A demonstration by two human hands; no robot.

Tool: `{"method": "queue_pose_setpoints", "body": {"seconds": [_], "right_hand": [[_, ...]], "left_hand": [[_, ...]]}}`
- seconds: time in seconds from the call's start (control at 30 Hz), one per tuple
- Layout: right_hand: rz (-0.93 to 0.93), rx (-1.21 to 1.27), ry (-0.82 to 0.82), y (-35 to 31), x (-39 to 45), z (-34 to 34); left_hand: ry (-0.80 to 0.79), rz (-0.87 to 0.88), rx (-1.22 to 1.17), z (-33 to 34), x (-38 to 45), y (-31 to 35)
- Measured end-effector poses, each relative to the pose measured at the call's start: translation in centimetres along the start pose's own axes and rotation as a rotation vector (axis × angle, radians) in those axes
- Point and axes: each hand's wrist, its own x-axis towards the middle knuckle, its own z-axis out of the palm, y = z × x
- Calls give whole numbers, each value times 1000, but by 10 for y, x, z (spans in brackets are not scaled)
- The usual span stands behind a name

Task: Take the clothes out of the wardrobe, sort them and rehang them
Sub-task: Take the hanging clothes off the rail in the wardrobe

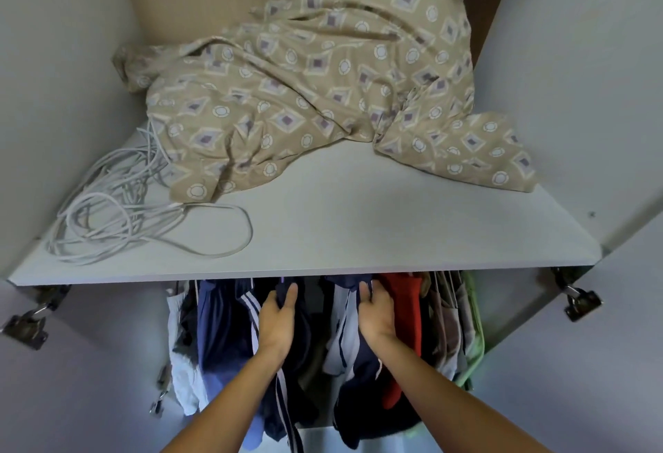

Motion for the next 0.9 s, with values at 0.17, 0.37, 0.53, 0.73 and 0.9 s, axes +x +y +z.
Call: {"method": "queue_pose_setpoints", "body": {"seconds": [0.17,0.37,0.53,0.73,0.9], "right_hand": [[-62,49,20,-19,-28,-5],[-172,69,-5,-29,-61,-16],[-144,94,7,-21,-90,-24],[-130,132,-56,-15,-136,-28],[-177,137,-161,-4,-163,-24]], "left_hand": [[-3,159,40,3,-17,-5],[-36,340,55,-5,-46,-1],[-163,359,49,-18,-64,-10],[-216,347,90,-43,-99,-36],[-182,324,77,-62,-141,-63]]}}
